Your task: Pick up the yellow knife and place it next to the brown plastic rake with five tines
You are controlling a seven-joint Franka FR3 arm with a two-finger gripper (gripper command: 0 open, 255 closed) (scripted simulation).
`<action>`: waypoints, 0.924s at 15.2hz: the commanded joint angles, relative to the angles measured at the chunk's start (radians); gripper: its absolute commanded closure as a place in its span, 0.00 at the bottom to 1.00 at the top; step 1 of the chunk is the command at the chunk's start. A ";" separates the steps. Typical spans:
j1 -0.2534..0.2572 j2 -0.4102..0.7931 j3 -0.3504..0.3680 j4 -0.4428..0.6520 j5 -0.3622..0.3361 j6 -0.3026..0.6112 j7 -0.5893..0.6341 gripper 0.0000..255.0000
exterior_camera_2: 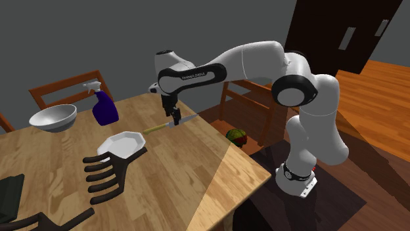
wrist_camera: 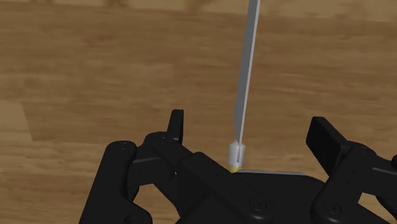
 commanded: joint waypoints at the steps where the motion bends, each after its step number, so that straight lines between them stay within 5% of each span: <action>1: -0.002 0.009 0.004 -0.015 0.008 0.022 -0.006 0.00; 12: -0.003 0.023 0.009 -0.046 0.019 0.064 -0.014 0.00; 13: -0.003 0.023 0.009 -0.046 0.019 0.064 -0.014 1.00; 14: -0.003 0.023 0.009 -0.046 0.019 0.064 -0.014 1.00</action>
